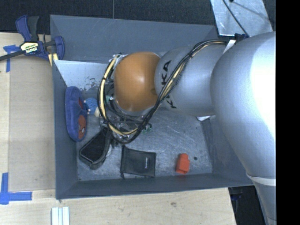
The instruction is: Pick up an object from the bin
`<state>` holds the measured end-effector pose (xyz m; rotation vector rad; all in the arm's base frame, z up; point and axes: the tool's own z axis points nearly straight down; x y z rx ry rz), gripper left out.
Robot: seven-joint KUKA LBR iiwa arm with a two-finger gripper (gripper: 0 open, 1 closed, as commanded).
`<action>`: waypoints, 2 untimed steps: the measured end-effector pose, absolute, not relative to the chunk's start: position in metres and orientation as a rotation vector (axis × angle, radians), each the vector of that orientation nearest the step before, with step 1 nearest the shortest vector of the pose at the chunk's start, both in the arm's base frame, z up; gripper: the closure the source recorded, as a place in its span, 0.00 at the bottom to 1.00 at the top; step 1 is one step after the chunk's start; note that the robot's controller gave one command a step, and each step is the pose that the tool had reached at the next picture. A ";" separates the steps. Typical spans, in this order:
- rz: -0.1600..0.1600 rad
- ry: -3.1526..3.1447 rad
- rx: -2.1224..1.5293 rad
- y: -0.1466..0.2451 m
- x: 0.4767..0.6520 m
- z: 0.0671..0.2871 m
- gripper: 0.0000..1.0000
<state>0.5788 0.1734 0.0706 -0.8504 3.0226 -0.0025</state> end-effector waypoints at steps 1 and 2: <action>-0.001 3.026 -0.835 0.169 0.552 0.140 1.00; -0.003 3.021 -0.834 0.159 0.574 0.213 1.00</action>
Offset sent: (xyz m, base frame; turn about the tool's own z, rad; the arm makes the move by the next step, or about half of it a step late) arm -0.0261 -0.0029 0.0675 0.0098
